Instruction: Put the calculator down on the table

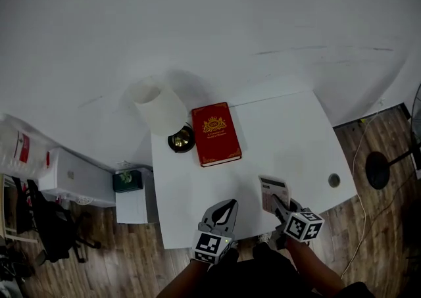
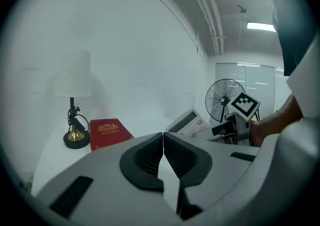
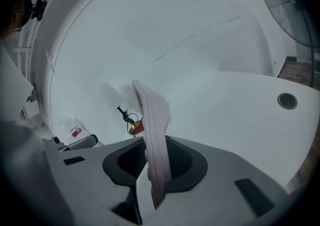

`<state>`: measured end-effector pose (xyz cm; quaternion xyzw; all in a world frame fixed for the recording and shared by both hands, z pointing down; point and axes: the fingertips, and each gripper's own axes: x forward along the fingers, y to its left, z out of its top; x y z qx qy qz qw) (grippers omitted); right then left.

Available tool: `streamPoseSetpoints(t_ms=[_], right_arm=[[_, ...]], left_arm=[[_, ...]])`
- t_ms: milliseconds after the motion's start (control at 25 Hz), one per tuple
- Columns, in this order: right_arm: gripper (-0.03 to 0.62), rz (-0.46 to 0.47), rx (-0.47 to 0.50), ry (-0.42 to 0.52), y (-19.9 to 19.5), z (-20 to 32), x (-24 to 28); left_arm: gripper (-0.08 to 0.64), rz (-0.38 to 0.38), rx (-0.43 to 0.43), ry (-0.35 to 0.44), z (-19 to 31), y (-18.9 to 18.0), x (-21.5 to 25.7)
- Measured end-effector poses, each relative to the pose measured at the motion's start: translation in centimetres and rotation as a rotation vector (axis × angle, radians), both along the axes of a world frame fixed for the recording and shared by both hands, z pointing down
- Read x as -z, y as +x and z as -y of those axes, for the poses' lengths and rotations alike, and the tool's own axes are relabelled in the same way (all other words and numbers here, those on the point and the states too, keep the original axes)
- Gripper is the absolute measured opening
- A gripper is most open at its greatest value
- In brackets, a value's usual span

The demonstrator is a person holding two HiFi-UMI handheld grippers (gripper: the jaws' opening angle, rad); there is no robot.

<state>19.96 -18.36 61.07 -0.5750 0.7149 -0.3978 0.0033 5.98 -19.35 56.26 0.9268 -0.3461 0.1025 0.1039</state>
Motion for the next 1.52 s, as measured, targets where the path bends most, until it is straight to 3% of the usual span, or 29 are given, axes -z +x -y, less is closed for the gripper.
streamPoseSetpoints(t_ms=[120,320,600,1040,1360,1520], right_arm=[[0.107,0.052,0.027,-0.076,-1.3,0.3,-2.2],[0.107,0.265,0.021,-0.210,-3.6,0.6,-5.8],[0.107,0.281,0.073,-0.284,-4.9,1.2,-8.9],[0.110,0.214,0.097,-0.314,-4.9,2.0,-10.8],[0.167,-0.006,0.099,-0.307,-3.5,2.5,-11.3],[0.239,-0.149,0.143,-0.284,-2.8,3.1,-11.3]], left_arm=[[0.021,0.019,0.017,0.008,0.1,-0.5,-0.6],[0.021,0.041,0.042,-0.002,0.1,-1.3,-1.0],[0.021,0.066,0.081,-0.036,-0.5,-2.1,-2.6],[0.021,0.096,0.082,-0.013,-0.2,-2.2,-2.8],[0.021,0.097,0.075,-0.039,-0.2,-2.1,-3.7],[0.021,0.094,0.064,-0.049,-0.1,-1.6,-4.0]])
